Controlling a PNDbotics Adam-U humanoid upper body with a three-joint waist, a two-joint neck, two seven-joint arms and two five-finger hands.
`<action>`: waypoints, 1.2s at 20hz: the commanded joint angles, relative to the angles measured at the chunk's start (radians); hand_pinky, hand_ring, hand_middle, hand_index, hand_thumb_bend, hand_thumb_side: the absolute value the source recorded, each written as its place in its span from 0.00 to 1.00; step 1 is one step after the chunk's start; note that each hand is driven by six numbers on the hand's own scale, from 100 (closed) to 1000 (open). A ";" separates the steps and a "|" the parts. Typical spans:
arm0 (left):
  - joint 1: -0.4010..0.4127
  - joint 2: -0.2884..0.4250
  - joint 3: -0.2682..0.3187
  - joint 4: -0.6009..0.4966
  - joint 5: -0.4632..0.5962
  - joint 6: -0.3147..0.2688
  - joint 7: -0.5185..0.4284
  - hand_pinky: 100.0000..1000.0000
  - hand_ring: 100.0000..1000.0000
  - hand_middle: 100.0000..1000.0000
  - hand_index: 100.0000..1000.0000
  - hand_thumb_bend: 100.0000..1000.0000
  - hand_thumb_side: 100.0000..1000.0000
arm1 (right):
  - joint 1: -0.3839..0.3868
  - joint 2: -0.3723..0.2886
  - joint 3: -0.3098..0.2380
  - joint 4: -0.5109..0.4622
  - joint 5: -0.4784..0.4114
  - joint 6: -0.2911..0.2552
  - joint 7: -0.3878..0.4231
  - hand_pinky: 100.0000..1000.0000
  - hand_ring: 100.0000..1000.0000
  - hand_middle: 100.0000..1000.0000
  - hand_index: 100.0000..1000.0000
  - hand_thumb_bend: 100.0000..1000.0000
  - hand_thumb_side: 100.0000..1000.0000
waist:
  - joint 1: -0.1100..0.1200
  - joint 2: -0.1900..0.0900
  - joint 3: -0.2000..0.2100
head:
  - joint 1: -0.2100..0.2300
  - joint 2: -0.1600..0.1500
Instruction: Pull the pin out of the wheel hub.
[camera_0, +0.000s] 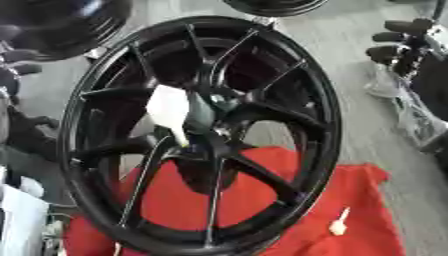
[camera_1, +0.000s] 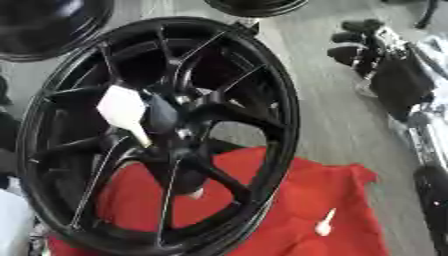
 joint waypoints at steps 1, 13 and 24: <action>-0.013 0.024 0.003 -0.020 0.003 -0.001 0.002 0.60 0.59 0.72 0.68 0.03 0.77 | -0.009 -0.020 -0.004 -0.017 -0.003 -0.002 -0.003 0.92 0.74 0.71 0.81 0.00 0.67 | -0.006 -0.018 0.001 | 0.003 -0.006; -0.117 0.059 -0.023 -0.057 0.035 -0.006 -0.014 0.61 0.62 0.72 0.69 0.03 0.74 | 0.013 -0.023 -0.008 -0.011 0.010 -0.008 -0.009 0.92 0.74 0.71 0.81 0.00 0.68 | -0.005 -0.026 -0.004 | -0.030 0.005; -0.476 0.395 -0.254 -0.159 0.059 0.031 -0.311 0.67 0.66 0.74 0.74 0.00 0.65 | 0.040 -0.040 -0.001 -0.008 0.033 -0.014 -0.005 0.91 0.74 0.71 0.81 0.00 0.69 | 0.015 -0.041 0.002 | -0.038 0.019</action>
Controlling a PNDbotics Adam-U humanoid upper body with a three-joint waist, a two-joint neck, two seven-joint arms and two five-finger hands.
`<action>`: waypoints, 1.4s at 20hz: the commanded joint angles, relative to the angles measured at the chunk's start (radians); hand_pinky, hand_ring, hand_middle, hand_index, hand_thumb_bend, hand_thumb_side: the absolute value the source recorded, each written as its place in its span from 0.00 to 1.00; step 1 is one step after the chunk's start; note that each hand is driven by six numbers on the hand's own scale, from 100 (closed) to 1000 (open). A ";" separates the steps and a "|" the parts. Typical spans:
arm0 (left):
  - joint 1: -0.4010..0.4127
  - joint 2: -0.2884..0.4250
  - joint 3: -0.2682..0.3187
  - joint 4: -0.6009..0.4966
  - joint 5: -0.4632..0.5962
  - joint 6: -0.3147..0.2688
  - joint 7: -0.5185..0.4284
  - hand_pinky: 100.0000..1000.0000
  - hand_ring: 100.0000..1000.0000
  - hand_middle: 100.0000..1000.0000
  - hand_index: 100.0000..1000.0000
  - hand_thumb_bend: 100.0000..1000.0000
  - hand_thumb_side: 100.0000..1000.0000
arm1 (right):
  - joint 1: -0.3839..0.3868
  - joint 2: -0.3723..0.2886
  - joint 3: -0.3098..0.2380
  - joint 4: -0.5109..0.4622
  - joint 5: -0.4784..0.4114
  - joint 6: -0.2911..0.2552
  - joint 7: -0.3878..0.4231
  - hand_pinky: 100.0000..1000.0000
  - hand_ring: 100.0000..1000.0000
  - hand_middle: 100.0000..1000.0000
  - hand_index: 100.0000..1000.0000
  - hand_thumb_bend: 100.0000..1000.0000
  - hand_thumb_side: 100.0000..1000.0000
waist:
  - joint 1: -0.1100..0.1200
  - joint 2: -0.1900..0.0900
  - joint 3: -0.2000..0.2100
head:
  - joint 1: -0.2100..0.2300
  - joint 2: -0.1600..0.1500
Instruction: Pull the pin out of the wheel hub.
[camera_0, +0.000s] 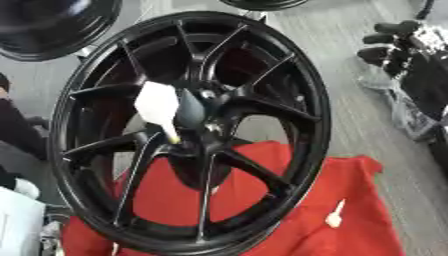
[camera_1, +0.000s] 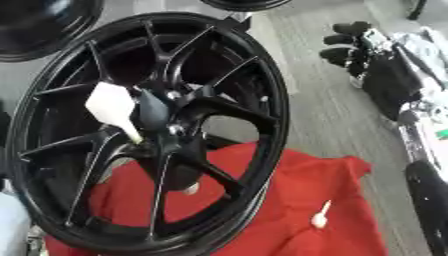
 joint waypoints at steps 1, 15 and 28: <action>-0.086 0.126 -0.065 -0.031 -0.003 0.021 -0.110 0.67 0.67 0.74 0.75 0.00 0.65 | 0.000 -0.038 -0.001 -0.008 0.009 -0.005 0.003 0.91 0.74 0.71 0.81 0.00 0.69 | -0.001 -0.028 0.003 | -0.004 0.000; -0.371 0.163 -0.272 -0.022 -0.245 -0.004 -0.764 0.81 0.78 0.80 0.84 0.06 0.79 | 0.021 -0.048 0.007 -0.003 0.032 -0.011 0.013 0.91 0.74 0.71 0.81 0.00 0.70 | 0.008 -0.038 0.013 | -0.012 0.007; -0.501 0.019 -0.397 0.070 -0.379 0.068 -0.754 0.83 0.80 0.81 0.86 0.18 0.71 | 0.020 -0.045 0.014 0.001 0.036 -0.008 0.021 0.91 0.74 0.71 0.81 0.00 0.70 | 0.007 -0.043 0.008 | -0.011 0.005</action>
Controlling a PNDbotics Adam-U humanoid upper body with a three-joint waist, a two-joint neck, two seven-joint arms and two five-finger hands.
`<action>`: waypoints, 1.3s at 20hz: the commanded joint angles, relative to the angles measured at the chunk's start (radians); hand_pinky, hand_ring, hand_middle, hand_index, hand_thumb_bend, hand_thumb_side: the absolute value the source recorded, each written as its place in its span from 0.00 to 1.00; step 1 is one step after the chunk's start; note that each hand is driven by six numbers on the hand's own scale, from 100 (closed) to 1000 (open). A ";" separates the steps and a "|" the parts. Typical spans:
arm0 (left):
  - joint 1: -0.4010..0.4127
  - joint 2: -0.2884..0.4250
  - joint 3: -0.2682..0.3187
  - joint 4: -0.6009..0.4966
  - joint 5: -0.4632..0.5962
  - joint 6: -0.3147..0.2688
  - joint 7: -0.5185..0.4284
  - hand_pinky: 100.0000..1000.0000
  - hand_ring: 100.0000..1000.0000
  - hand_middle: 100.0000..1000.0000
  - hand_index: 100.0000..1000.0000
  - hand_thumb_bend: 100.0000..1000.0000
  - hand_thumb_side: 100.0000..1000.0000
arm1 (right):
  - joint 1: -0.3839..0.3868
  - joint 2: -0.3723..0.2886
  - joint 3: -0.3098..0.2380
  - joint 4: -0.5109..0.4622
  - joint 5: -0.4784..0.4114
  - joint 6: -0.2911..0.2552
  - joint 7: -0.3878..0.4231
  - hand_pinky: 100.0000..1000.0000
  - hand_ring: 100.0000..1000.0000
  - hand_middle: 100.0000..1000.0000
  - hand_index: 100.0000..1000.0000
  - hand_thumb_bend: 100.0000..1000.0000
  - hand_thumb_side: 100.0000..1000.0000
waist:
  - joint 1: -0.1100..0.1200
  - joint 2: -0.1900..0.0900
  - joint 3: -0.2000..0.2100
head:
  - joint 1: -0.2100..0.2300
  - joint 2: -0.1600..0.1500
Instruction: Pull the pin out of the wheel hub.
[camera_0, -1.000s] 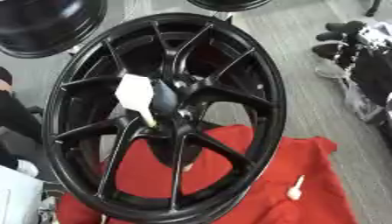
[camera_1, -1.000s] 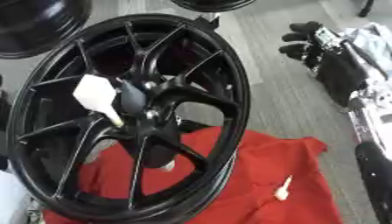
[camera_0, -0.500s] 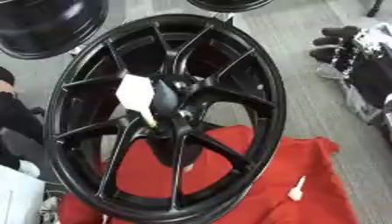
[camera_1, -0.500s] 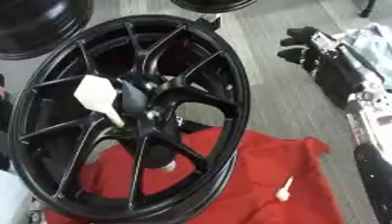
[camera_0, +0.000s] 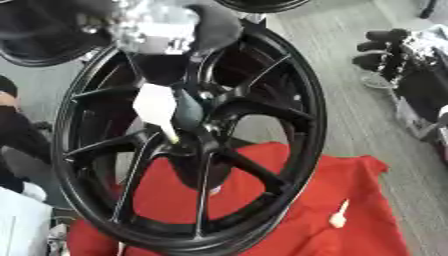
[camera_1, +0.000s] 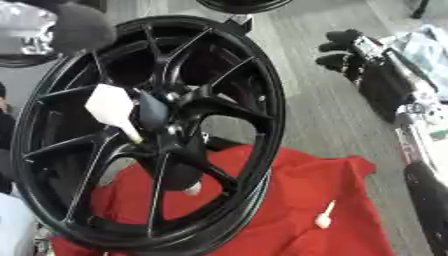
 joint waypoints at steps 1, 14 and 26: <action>-0.033 -0.021 -0.025 0.037 -0.052 0.030 0.033 0.83 0.80 0.81 0.86 0.18 0.71 | -0.007 -0.028 -0.002 -0.010 0.005 0.000 0.004 0.91 0.74 0.71 0.81 0.00 0.70 | -0.006 -0.026 -0.002 | -0.001 -0.004; 0.005 -0.036 -0.109 0.214 -0.138 -0.097 -0.042 0.91 0.85 0.80 0.86 0.60 0.44 | -0.009 -0.029 0.002 -0.010 0.010 0.000 0.009 0.91 0.74 0.71 0.81 0.00 0.70 | -0.004 -0.022 -0.005 | -0.007 -0.003; 0.057 -0.022 -0.119 0.319 -0.215 -0.194 -0.042 0.93 0.86 0.81 0.87 0.65 0.43 | -0.010 -0.030 0.003 -0.009 0.014 0.000 0.012 0.91 0.74 0.71 0.81 0.00 0.70 | -0.003 -0.018 -0.005 | -0.012 0.002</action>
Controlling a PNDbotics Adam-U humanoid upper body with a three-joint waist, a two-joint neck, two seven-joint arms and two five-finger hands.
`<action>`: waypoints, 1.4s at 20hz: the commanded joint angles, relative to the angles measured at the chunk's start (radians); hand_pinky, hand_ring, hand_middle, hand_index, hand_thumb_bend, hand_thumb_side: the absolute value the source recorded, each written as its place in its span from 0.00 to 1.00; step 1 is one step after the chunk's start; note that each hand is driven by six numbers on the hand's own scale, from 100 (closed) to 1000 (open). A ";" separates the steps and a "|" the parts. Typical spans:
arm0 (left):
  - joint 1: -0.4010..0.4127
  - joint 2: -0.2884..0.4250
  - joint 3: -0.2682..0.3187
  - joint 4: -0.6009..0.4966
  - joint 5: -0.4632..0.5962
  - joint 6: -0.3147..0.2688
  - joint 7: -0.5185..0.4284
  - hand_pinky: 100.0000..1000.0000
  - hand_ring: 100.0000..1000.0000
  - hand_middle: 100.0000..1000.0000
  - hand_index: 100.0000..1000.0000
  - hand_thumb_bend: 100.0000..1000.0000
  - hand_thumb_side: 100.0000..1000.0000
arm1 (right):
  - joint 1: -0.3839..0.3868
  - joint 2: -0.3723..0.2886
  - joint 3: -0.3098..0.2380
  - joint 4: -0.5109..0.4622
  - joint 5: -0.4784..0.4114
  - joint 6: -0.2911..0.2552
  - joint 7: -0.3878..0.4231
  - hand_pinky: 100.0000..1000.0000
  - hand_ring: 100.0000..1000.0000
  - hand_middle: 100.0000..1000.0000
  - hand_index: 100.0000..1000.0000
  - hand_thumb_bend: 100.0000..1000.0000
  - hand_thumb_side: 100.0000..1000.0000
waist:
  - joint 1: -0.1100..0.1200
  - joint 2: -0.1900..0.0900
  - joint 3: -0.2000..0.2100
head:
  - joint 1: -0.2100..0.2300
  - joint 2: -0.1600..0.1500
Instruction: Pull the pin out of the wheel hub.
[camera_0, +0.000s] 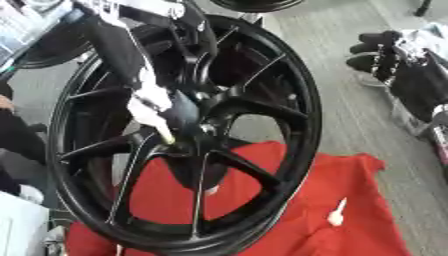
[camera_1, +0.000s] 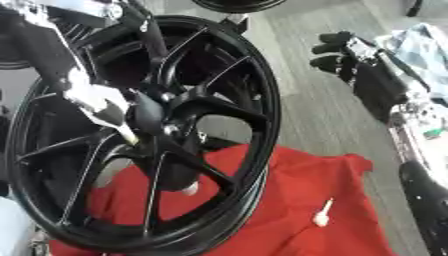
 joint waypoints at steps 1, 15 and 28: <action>-0.004 0.030 0.005 0.017 -0.020 -0.019 0.000 0.93 0.86 0.81 0.87 0.65 0.43 | -0.009 -0.030 -0.005 -0.010 0.004 -0.001 0.003 0.91 0.74 0.71 0.81 0.00 0.70 | -0.007 -0.018 -0.001 | -0.004 0.001; 0.053 0.067 0.000 0.067 -0.041 -0.062 0.000 0.94 0.87 0.81 0.87 0.66 0.44 | -0.008 -0.033 -0.005 -0.009 0.007 -0.001 0.003 0.91 0.74 0.71 0.81 0.00 0.71 | -0.005 -0.016 0.001 | -0.007 0.002; 0.069 0.066 0.023 0.109 -0.063 -0.089 0.000 0.93 0.86 0.80 0.84 0.63 0.40 | -0.012 -0.033 -0.005 -0.009 0.003 0.002 0.004 0.91 0.74 0.71 0.81 0.00 0.71 | -0.004 -0.017 -0.002 | -0.006 -0.010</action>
